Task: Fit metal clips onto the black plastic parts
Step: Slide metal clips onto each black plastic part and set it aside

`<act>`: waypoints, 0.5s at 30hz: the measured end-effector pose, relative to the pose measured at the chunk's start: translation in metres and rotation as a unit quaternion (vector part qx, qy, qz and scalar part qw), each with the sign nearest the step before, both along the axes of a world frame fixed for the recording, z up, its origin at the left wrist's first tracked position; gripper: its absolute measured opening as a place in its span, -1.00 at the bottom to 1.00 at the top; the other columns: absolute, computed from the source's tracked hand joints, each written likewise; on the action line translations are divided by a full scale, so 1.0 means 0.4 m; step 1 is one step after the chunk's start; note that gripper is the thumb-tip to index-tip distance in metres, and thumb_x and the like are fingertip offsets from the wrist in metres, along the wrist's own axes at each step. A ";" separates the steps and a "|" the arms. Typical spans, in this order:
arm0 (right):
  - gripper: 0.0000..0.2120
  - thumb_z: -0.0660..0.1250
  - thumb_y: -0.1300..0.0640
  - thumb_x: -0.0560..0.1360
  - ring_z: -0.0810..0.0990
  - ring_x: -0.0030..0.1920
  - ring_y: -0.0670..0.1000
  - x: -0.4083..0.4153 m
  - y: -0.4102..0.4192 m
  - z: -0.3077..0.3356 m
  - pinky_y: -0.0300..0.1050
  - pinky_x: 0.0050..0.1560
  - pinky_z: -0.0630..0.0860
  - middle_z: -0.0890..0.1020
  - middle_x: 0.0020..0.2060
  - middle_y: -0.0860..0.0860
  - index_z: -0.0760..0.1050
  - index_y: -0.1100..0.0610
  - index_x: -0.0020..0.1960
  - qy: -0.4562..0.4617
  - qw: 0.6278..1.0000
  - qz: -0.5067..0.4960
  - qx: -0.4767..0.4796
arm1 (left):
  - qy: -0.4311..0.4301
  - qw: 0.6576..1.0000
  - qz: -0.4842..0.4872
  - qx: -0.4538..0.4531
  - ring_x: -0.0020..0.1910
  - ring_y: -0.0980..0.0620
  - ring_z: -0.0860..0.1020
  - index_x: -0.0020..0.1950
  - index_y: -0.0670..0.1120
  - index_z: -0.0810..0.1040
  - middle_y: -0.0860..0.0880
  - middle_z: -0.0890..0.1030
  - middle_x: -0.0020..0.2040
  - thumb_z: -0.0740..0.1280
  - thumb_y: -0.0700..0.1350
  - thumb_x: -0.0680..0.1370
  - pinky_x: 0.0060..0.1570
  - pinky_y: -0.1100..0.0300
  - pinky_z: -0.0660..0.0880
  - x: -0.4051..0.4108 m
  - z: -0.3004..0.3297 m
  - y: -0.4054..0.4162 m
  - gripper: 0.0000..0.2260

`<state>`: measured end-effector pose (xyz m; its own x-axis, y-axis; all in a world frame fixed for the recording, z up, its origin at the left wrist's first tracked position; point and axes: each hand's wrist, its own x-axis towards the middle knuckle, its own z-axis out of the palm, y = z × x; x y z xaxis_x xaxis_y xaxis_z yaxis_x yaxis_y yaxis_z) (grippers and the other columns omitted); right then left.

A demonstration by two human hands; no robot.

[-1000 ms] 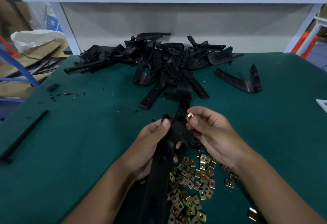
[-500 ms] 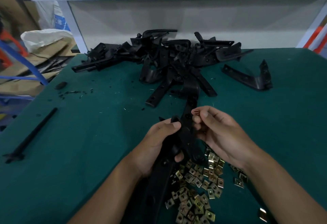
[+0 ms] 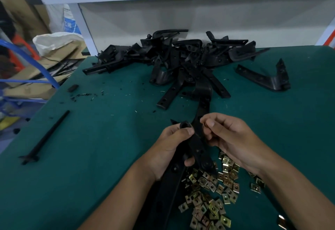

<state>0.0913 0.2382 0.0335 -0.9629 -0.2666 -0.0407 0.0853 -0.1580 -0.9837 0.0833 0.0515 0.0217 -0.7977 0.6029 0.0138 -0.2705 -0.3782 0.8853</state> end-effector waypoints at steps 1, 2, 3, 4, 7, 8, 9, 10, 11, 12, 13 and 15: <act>-0.82 0.34 0.00 0.52 0.54 -0.19 -0.08 0.000 0.002 0.000 -0.18 -0.16 0.52 0.58 -0.25 -0.04 0.67 0.05 -0.03 0.001 1.000 -0.001 -0.002 | -0.003 1.000 0.003 0.000 -0.50 0.10 0.47 -0.21 -0.05 0.64 -0.07 0.56 -0.33 0.29 -0.10 0.58 -0.51 0.29 0.39 0.001 0.003 0.000 -0.78; -0.83 0.35 0.00 0.51 0.55 -0.19 -0.07 0.000 0.002 0.000 -0.20 -0.17 0.53 0.59 -0.25 -0.03 0.67 0.06 -0.02 0.003 1.000 0.000 -0.003 | -0.004 1.000 0.005 0.002 -0.50 0.10 0.47 -0.22 -0.05 0.64 -0.07 0.56 -0.33 0.30 -0.09 0.56 -0.51 0.29 0.39 0.001 0.005 0.000 -0.80; -0.83 0.37 0.01 0.50 0.56 -0.18 -0.07 0.001 0.002 0.001 -0.22 -0.17 0.53 0.61 -0.23 -0.02 0.67 0.05 -0.01 0.005 1.000 0.000 -0.003 | -0.006 1.000 0.006 0.005 -0.50 0.10 0.47 -0.23 -0.04 0.64 -0.07 0.55 -0.33 0.32 -0.07 0.54 -0.52 0.29 0.39 0.002 0.006 0.001 -0.81; -0.85 0.39 0.02 0.48 0.58 -0.16 -0.08 0.002 0.001 0.002 -0.24 -0.16 0.54 0.63 -0.21 -0.01 0.68 0.04 -0.02 0.007 1.000 0.000 -0.003 | -0.010 1.000 0.008 0.008 -0.51 0.09 0.45 -0.25 -0.04 0.62 -0.08 0.53 -0.34 0.33 -0.06 0.53 -0.52 0.29 0.38 0.002 0.006 0.002 -0.83; -0.86 0.44 0.06 0.45 0.60 -0.14 -0.09 0.004 0.001 0.003 -0.26 -0.16 0.55 0.66 -0.16 -0.02 0.66 0.04 -0.01 0.015 1.000 0.000 -0.004 | -0.018 1.000 0.019 0.004 -0.52 0.07 0.44 -0.26 -0.08 0.56 -0.10 0.49 -0.36 0.31 -0.12 0.55 -0.53 0.27 0.37 0.001 -0.001 0.003 -0.81; -0.87 0.43 0.06 0.46 0.60 -0.14 -0.10 0.003 0.001 0.003 -0.27 -0.16 0.54 0.67 -0.16 -0.03 0.65 0.05 0.00 0.018 1.000 0.000 -0.004 | -0.016 1.000 0.022 0.000 -0.51 0.07 0.44 -0.26 -0.07 0.57 -0.10 0.49 -0.36 0.31 -0.12 0.56 -0.53 0.27 0.38 0.001 -0.003 0.004 -0.80; -0.88 0.42 0.07 0.48 0.60 -0.14 -0.10 0.003 0.001 0.003 -0.27 -0.17 0.54 0.67 -0.15 -0.04 0.65 0.05 0.00 0.022 1.000 0.000 -0.003 | -0.015 1.000 0.023 -0.002 -0.50 0.07 0.44 -0.27 -0.06 0.57 -0.10 0.49 -0.35 0.33 -0.12 0.54 -0.53 0.27 0.38 0.001 -0.003 0.004 -0.82; -0.89 0.40 0.08 0.50 0.60 -0.13 -0.10 0.003 0.000 0.004 -0.28 -0.17 0.53 0.67 -0.15 -0.04 0.64 0.05 0.00 0.026 1.000 0.000 0.000 | -0.015 1.000 0.023 -0.002 -0.49 0.06 0.44 -0.27 -0.06 0.57 -0.10 0.49 -0.34 0.36 -0.10 0.51 -0.54 0.27 0.38 0.001 -0.002 0.004 -0.84; -0.90 0.39 0.08 0.51 0.59 -0.13 -0.10 0.004 0.000 0.005 -0.27 -0.16 0.53 0.66 -0.15 -0.04 0.64 0.04 0.00 0.030 1.000 0.001 0.005 | -0.016 1.000 0.022 -0.003 -0.48 0.06 0.44 -0.27 -0.07 0.57 -0.11 0.48 -0.32 0.38 -0.07 0.48 -0.54 0.28 0.38 -0.001 -0.003 0.004 -0.86; -0.91 0.37 0.09 0.53 0.59 -0.13 -0.10 0.005 -0.001 0.006 -0.27 -0.16 0.53 0.65 -0.15 -0.05 0.64 0.03 -0.01 0.034 0.999 0.002 0.011 | -0.017 1.000 0.021 -0.004 -0.47 0.05 0.44 -0.25 -0.08 0.56 -0.12 0.48 -0.30 0.39 -0.05 0.46 -0.54 0.28 0.38 -0.001 -0.005 0.004 -0.86; -0.91 0.36 0.09 0.54 0.58 -0.13 -0.10 0.006 -0.002 0.006 -0.27 -0.16 0.52 0.64 -0.15 -0.05 0.64 0.02 -0.01 0.038 0.999 0.002 0.015 | -0.019 1.000 0.021 -0.007 -0.47 0.05 0.44 -0.23 -0.10 0.55 -0.13 0.48 -0.29 0.39 -0.04 0.44 -0.54 0.27 0.38 -0.002 -0.007 0.002 -0.86; -0.90 0.35 0.08 0.56 0.58 -0.13 -0.10 0.008 -0.004 0.008 -0.27 -0.16 0.51 0.63 -0.15 -0.05 0.64 0.00 -0.01 0.041 0.999 0.004 0.018 | -0.018 1.000 0.020 -0.012 -0.46 0.05 0.44 -0.17 -0.15 0.54 -0.14 0.50 -0.28 0.40 -0.03 0.44 -0.54 0.27 0.38 -0.004 -0.012 0.002 -0.82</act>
